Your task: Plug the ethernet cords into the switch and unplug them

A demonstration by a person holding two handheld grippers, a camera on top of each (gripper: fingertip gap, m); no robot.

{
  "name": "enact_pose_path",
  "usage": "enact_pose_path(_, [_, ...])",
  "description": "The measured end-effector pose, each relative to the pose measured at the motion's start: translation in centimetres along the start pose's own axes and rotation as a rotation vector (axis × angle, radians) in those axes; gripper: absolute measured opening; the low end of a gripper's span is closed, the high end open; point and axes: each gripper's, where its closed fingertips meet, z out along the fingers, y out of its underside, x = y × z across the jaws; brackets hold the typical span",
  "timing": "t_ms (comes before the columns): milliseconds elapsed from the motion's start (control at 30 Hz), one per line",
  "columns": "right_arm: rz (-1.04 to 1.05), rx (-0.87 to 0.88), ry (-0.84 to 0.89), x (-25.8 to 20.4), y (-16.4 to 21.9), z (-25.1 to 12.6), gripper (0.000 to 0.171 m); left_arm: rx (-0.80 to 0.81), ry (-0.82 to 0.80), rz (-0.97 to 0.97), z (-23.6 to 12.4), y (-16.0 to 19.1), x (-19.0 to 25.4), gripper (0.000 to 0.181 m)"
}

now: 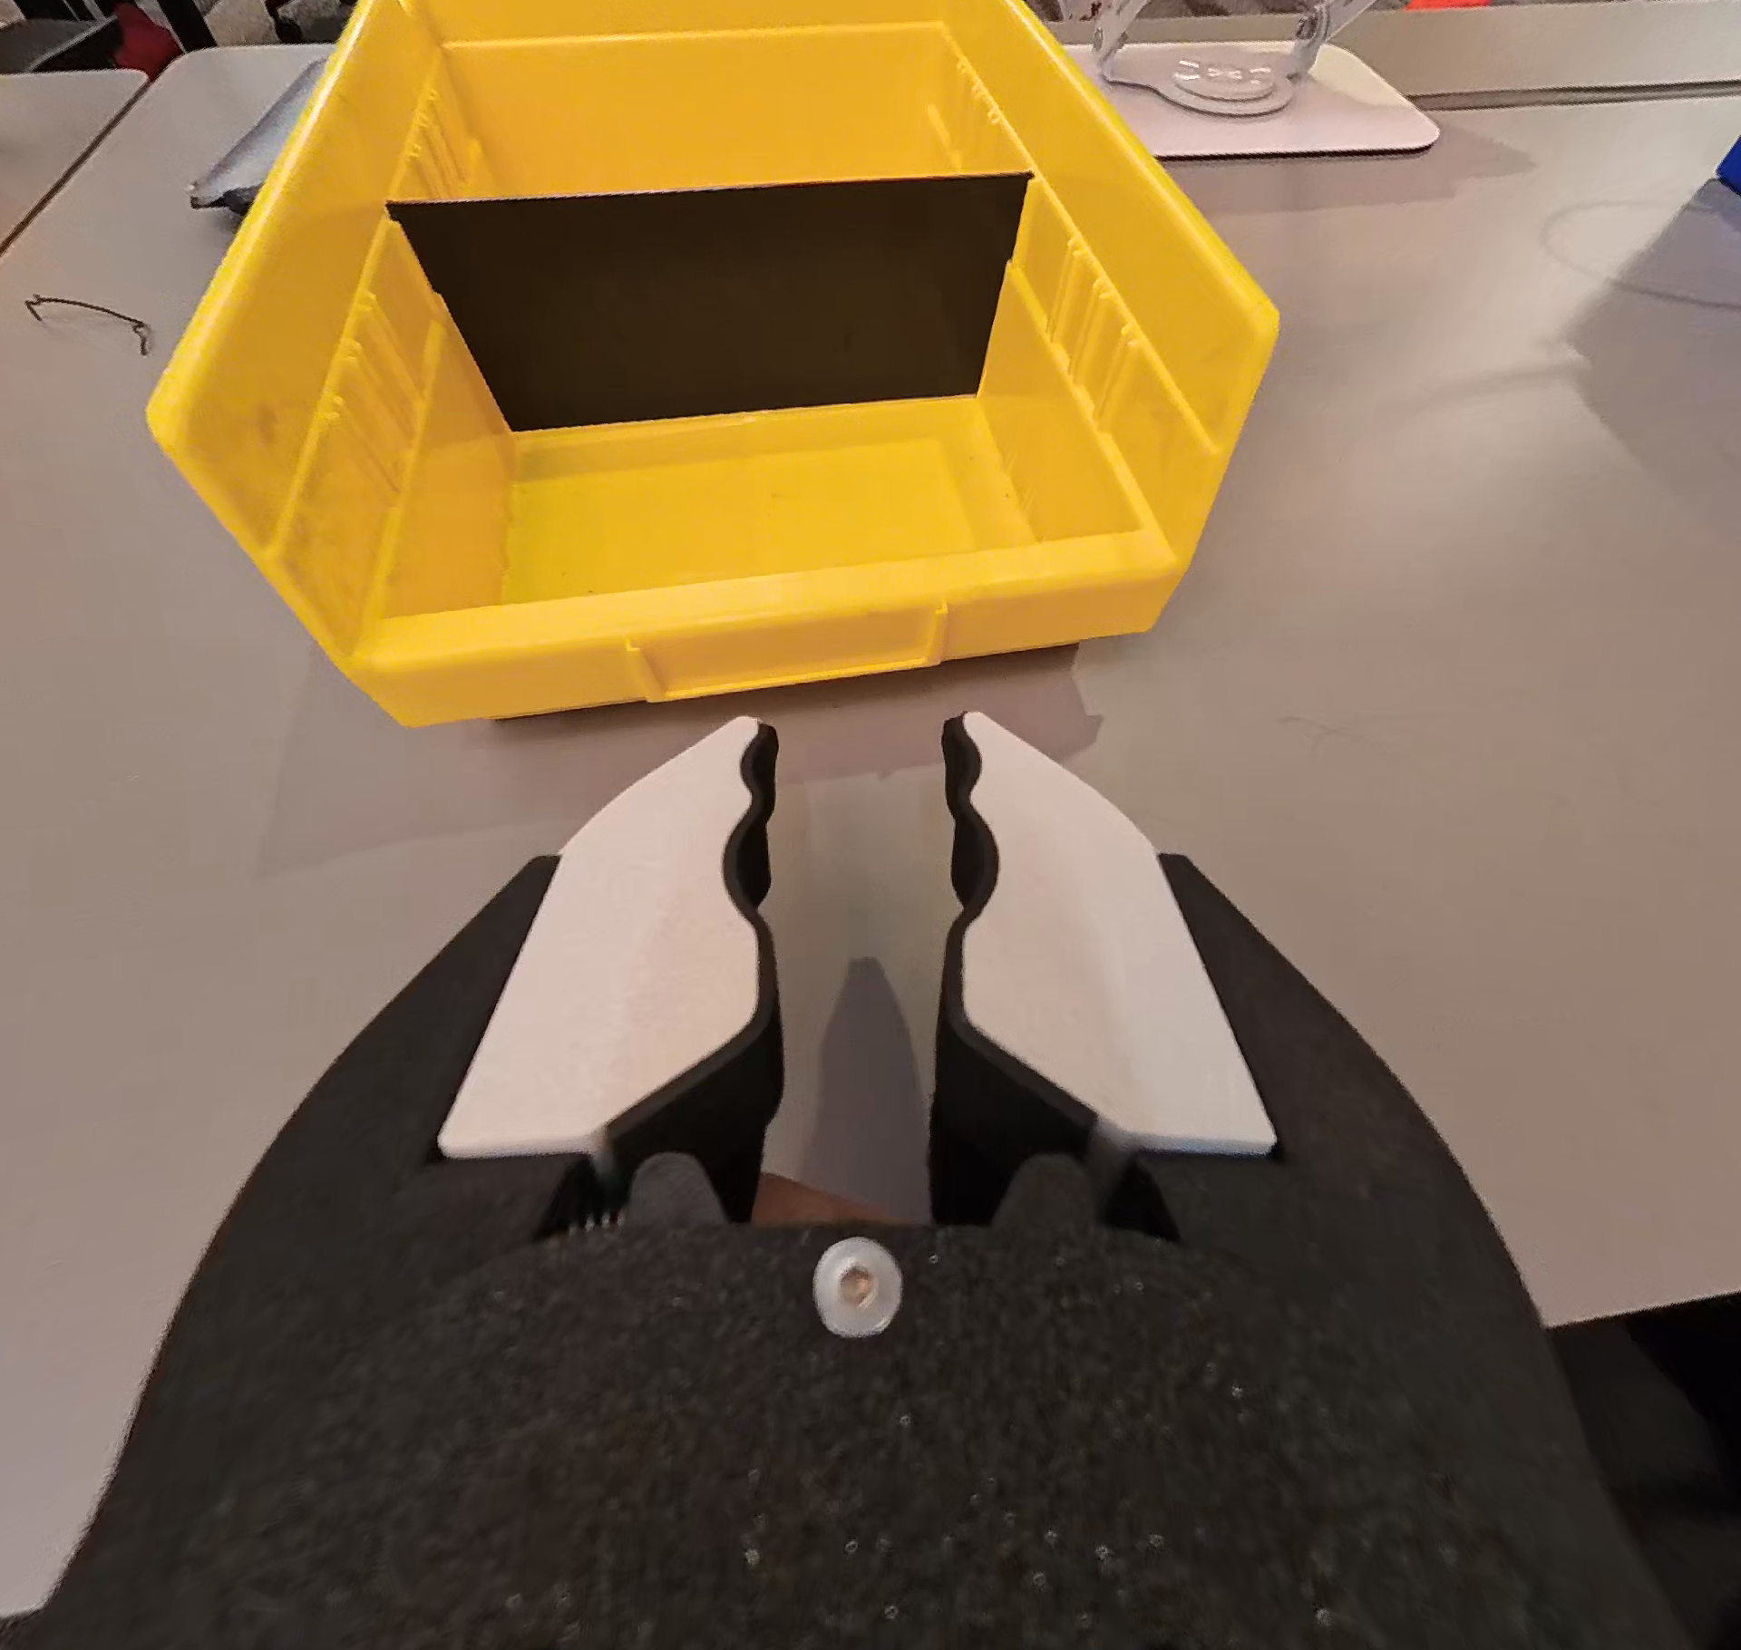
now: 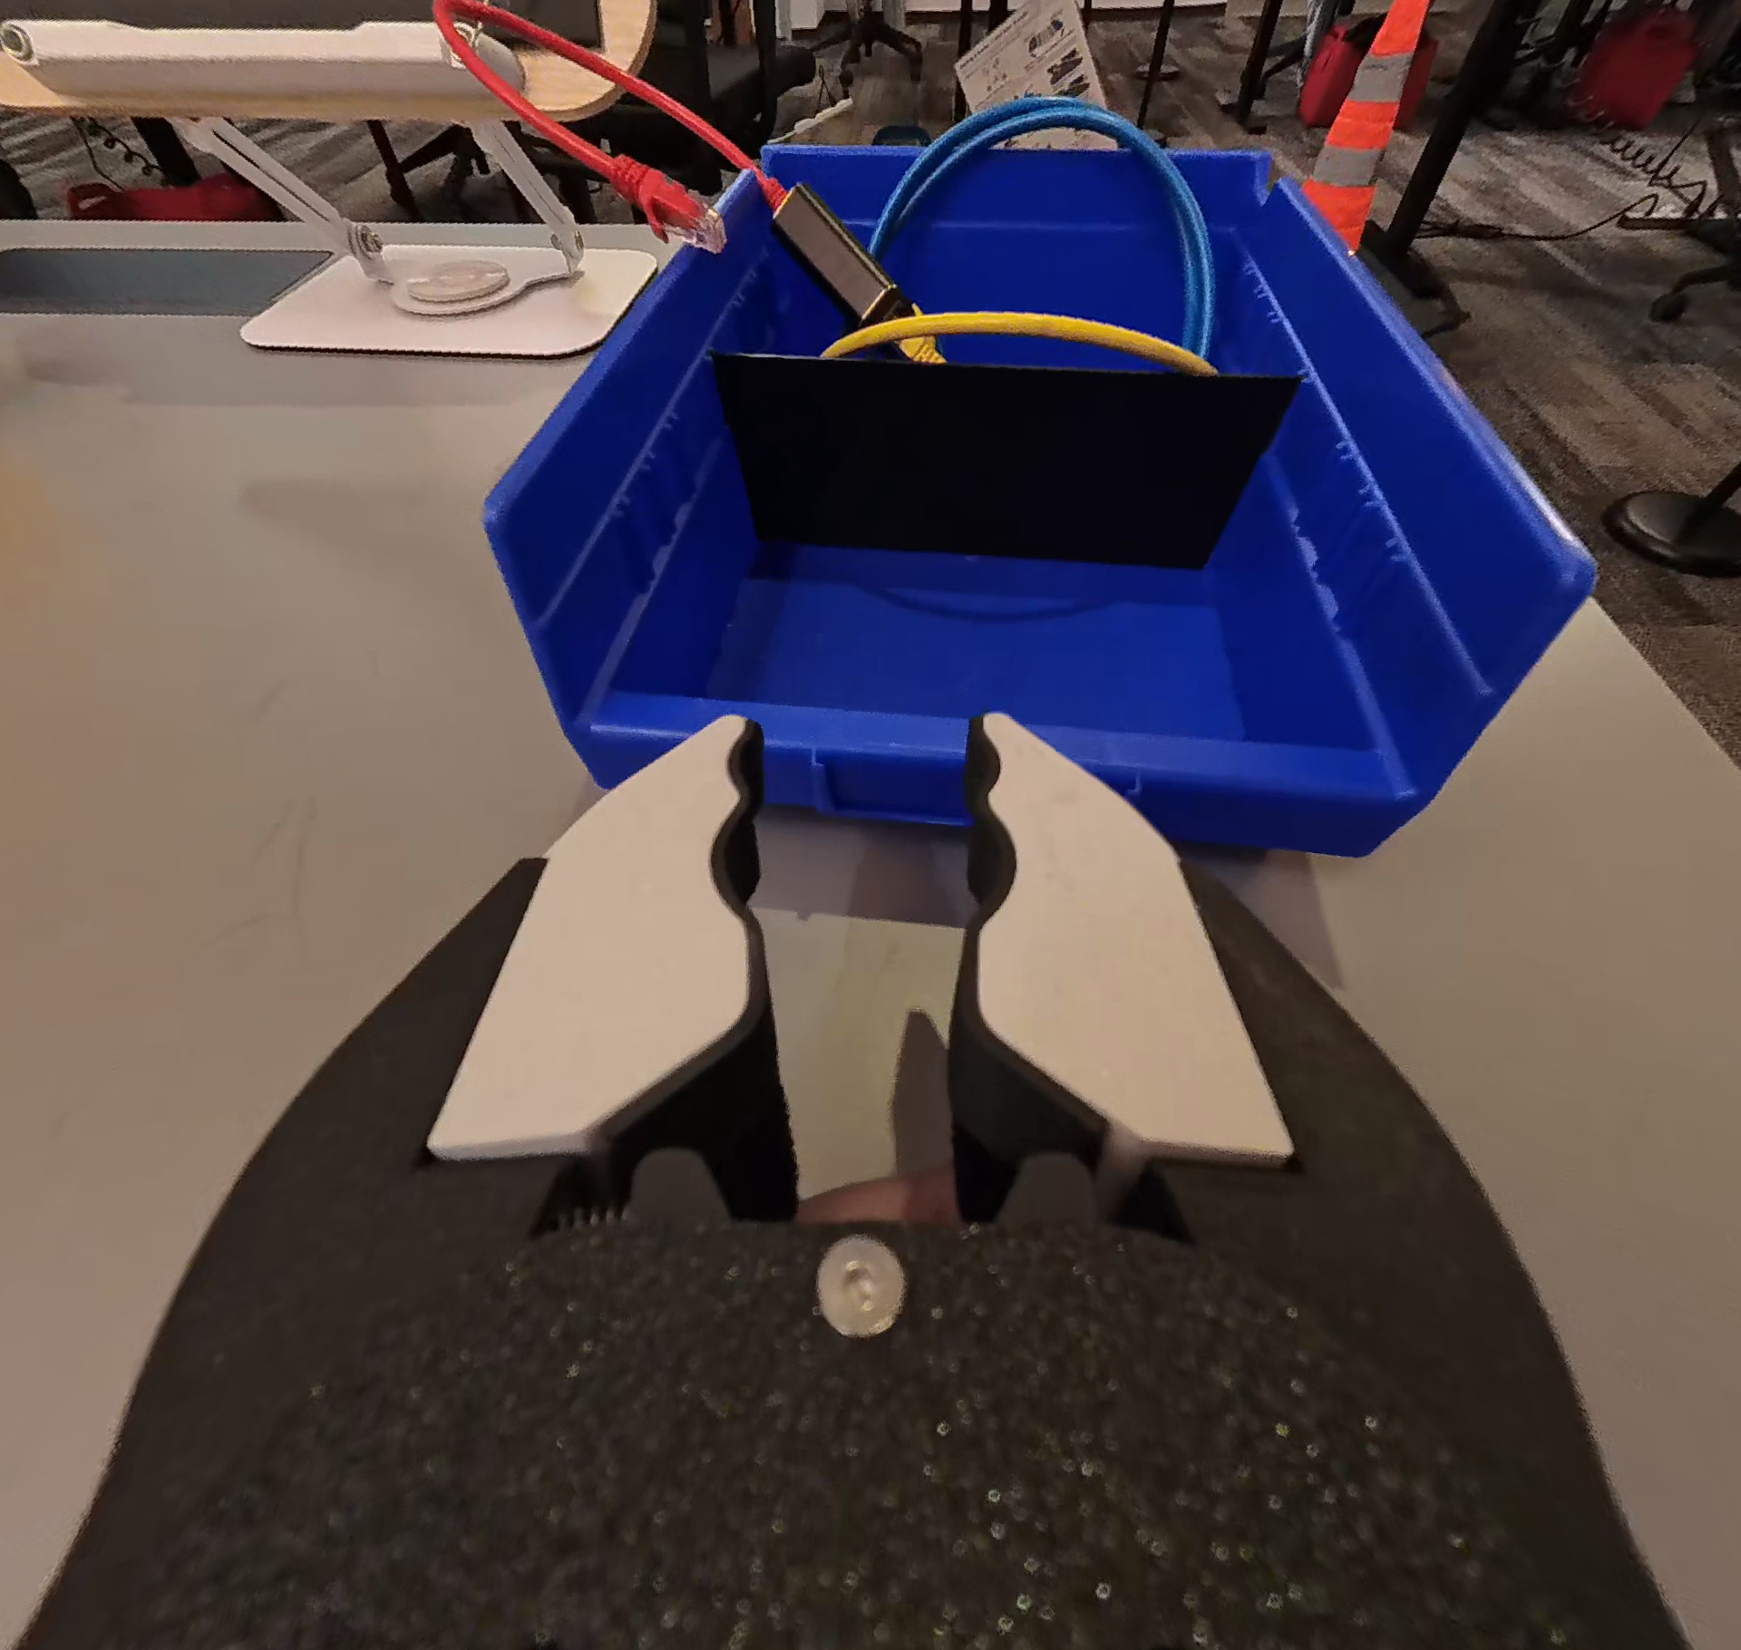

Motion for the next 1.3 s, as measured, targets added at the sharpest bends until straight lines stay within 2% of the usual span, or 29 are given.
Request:
enact_pose_path(300, [-0.007, 0.005, -0.067, -1.8, -0.1, 0.7, 0.046, -0.016, 0.007, 0.008, -0.4, 0.5, 0.3, 0.034])
enact_pose_path(467, [-0.09, 0.02, -0.237, -7.4, -0.5, 1.5, 0.067, -0.025, 0.016, 0.035, -0.9, 1.1, 0.6, 0.036])
enact_pose_path(633, [-0.051, 0.002, -0.21, -10.3, -1.1, 4.4, 0.083, -0.019, 0.058, 0.093, -2.4, 1.8, 1.6, 0.037])
enact_pose_path(767, [-0.04, -0.081, -0.141, -11.4, -0.9, 7.1, 0.085, -0.021, 0.066, 0.128, -3.2, 2.3, 2.3, 0.041])
enact_pose_path(833, [-0.076, -0.099, -0.198, -12.7, -0.9, 7.2, 0.083, -0.017, 0.08, 0.149, -3.4, 2.4, 2.9, 0.041])
enact_pose_path(900, [-0.075, -0.095, -0.278, -14.0, -0.9, 6.5, 0.072, -0.013, 0.101, 0.16, -3.5, 2.4, 3.7, 0.042])
enact_pose_path(1000, [-0.053, -0.076, -0.467, -17.4, -0.8, 4.1, 0.062, 0.013, 0.167, 0.159, -3.2, 1.8, 6.3, 0.043])
enact_pose_path(1033, [-0.061, -0.059, -0.491, -18.0, -0.8, 3.2, 0.059, 0.021, 0.2, 0.15, -3.0, 1.6, 7.6, 0.045])
enact_pose_path(1100, [-0.108, 0.01, -0.467, -17.9, -1.7, 1.5, 0.064, 0.056, 0.3, 0.128, -2.5, 0.7, 11.2, 0.048])
enact_pose_path(1200, [-0.14, 0.153, -0.308, -14.7, -3.7, -0.9, 0.069, 0.106, 0.467, 0.107, -0.9, -1.3, 17.7, 0.053])
enact_pose_path(1300, [-0.082, 0.218, -0.064, -8.4, -5.0, -2.7, 0.067, 0.089, 0.605, 0.13, 1.9, -3.0, 24.4, 0.06])
